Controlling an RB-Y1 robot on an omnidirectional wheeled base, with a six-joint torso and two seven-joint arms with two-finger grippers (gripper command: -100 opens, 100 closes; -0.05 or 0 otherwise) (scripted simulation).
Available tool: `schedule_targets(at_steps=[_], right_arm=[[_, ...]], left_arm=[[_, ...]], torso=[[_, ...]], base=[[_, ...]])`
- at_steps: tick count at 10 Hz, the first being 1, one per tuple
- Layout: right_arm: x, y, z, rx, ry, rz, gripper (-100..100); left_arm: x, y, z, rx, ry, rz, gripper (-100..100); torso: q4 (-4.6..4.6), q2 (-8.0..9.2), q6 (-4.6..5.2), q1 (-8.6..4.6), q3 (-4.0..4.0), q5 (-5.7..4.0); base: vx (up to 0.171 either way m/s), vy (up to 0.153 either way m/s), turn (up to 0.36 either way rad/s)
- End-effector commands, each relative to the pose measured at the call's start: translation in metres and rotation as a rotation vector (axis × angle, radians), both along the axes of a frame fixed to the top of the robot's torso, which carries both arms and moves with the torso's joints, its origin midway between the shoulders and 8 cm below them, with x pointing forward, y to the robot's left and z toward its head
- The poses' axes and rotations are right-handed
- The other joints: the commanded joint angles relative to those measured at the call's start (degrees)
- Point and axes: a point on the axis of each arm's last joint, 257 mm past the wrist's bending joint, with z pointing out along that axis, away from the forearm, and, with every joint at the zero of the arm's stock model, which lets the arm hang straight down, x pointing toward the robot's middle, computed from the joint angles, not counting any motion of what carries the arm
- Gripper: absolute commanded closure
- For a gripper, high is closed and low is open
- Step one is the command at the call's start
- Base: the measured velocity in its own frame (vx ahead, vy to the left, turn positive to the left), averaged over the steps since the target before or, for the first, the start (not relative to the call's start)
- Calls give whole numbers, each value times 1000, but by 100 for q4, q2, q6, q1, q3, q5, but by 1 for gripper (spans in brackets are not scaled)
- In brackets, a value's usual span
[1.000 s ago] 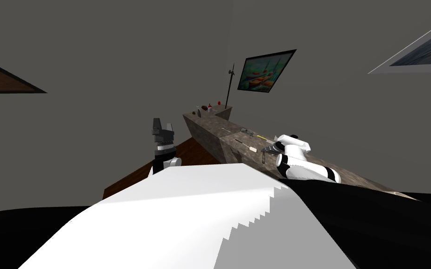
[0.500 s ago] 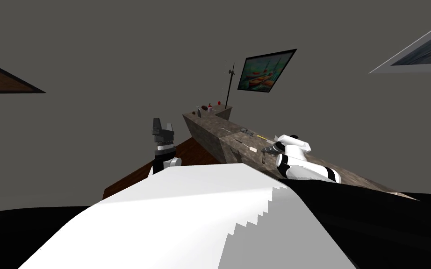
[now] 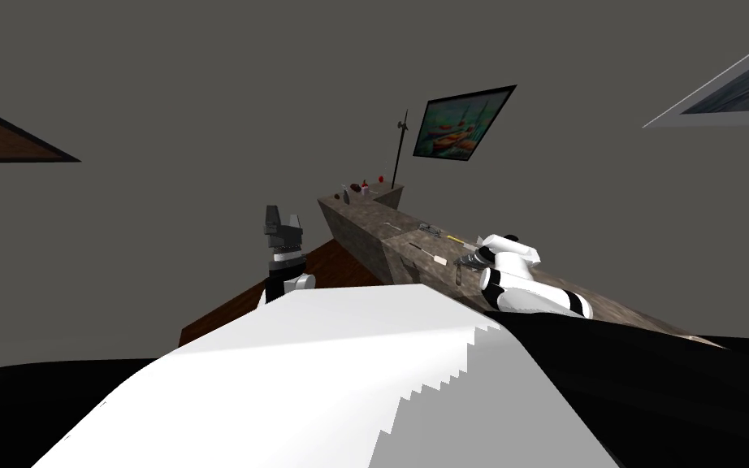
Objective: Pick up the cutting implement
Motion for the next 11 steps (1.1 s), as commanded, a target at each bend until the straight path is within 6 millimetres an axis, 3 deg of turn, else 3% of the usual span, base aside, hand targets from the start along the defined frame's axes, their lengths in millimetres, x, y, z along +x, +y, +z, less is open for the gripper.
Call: schedule_targets(at_steps=[1, 8, 9, 10, 11], right_arm=[[-8, 5, -3, 31, 10, -42, -100], [-35, 23, -10, 139, 52, -194, -100], [-32, 20, -11, 129, 47, -177, -100], [-33, 21, -12, 131, 48, -181, 0], [-34, 24, -24, 130, 49, -174, -100]], left_arm=[[0, 0, 0, 0, 0, 0, 0], [0, 0, 0, 0, 0, 0, 0], [0, 0, 0, 0, 0, 0, 0], [0, 0, 0, 0, 0, 0, 0], [0, 0, 0, 0, 0, 0, 0]], torso=[[0, 0, 0, 0, 0, 0], [-1, -6, 1, -4, -3, -1], [-3, -12, 1, -5, -7, -1], [-2, -9, -1, -2, -5, -1], [-1, -4, -1, -1, -2, 0]], base=[[9, -1, 2], [28, -4, -15], [22, -2, -8], [0, 0, 0], [24, -8, -48]])
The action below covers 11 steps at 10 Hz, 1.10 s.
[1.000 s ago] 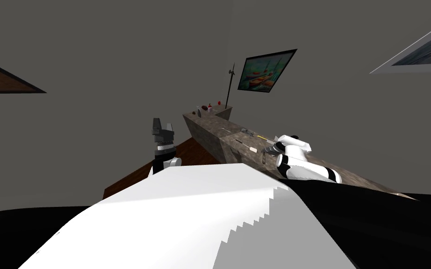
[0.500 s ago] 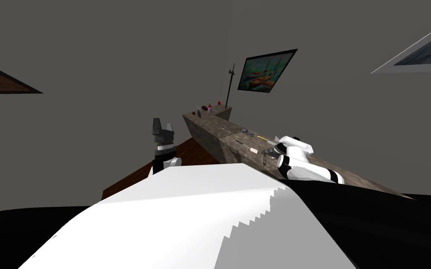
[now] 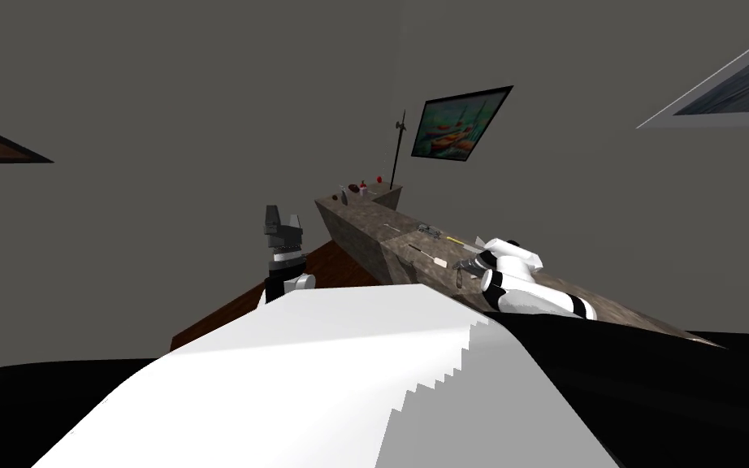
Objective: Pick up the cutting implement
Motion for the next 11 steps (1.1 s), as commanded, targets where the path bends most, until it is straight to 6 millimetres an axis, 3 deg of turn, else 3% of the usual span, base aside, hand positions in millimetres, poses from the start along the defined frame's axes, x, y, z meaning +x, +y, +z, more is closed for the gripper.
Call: schedule_targets(at_steps=[1, 3, 4, 8, 9, 10, 11], right_arm=[[-1, 2, -11, -2, -1, 6, -100], [-2, 3, -13, -1, 1, 6, -100], [-2, 2, -13, -2, 0, 7, 100], [-2, 2, -13, -2, -1, 6, 100], [-2, 2, -13, -2, -1, 6, 0], [0, -1, -2, -2, -1, 1, 100], [0, -1, 1, -2, -1, -1, 100]], left_arm=[[0, 0, 0, 0, 0, 0, 0], [0, 0, 0, 0, 0, 0, 0], [0, 0, 0, 0, 0, 0, 0], [0, 0, 0, 0, 0, 0, 0], [0, 0, 0, 0, 0, 0, 0], [0, 0, 0, 0, 0, 0, 0], [0, 0, 0, 0, 0, 0, 0]], torso=[[0, 0, 0, 0, 0, 0], [-2, -8, -2, 0, -5, 1], [-1, -2, -2, 2, -1, 1], [1, 7, -3, -3, 3, -1], [1, 7, -3, -3, 3, -1], [1, 7, -3, -3, 4, -1], [4, 16, -5, -1, 9, 4]], base=[[42, -6, -50], [30, -3, -16], [0, 0, 0], [0, 0, 0], [0, 0, 0], [-33, 2, 56], [-46, -1, 47]])
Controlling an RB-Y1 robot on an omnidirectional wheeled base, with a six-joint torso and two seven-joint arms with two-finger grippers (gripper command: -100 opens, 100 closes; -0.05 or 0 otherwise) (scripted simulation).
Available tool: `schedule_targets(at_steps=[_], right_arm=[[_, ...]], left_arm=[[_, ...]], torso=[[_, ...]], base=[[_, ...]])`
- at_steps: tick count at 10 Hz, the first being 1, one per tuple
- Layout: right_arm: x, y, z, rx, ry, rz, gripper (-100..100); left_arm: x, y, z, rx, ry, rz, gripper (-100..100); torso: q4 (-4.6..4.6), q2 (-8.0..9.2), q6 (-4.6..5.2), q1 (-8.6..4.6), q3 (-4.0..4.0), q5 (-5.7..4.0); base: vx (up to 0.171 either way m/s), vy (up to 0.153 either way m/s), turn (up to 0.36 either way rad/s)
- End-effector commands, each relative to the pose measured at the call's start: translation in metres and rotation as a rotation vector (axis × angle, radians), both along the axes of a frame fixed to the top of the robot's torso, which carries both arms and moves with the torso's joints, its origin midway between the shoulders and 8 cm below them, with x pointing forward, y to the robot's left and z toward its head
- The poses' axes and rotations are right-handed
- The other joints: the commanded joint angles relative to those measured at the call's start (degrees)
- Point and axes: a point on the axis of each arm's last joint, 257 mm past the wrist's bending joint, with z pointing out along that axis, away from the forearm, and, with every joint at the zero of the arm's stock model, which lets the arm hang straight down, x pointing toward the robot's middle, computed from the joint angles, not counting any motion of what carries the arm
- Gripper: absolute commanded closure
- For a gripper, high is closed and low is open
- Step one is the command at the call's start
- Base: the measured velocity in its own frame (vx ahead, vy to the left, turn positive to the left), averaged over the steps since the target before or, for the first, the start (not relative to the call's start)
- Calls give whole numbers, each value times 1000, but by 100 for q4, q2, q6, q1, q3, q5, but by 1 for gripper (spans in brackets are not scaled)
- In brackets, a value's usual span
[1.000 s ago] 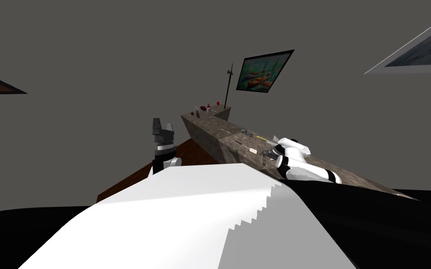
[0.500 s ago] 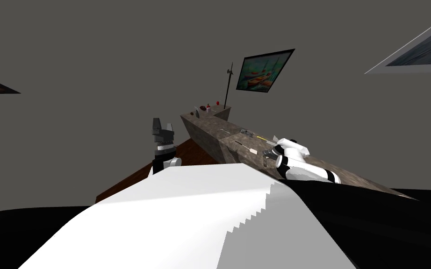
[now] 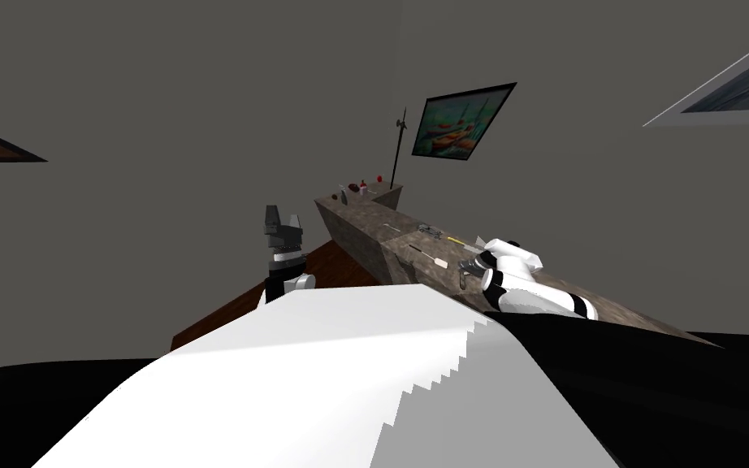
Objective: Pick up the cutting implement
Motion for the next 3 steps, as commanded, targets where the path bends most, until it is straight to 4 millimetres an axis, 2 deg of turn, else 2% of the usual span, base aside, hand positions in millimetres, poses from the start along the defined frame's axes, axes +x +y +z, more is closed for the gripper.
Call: schedule_targets(at_steps=[1, 2, 3], right_arm=[[0, 0, 5, 1, 1, -3, 100], [0, 0, 3, -1, -1, -1, 100], [0, 0, 4, 0, 0, -1, 0]], left_arm=[[0, 0, 0, 0, 0, 0, 0], [0, 0, 0, 0, 0, 0, 0], [0, 0, 0, 0, 0, 0, 0]], torso=[[0, 0, 0, 0, 0, 0], [0, -1, 2, 2, 0, -1], [-2, -6, 3, 0, -3, -2]], base=[[-31, 5, 18], [-11, 3, 1], [0, 0, 0]])
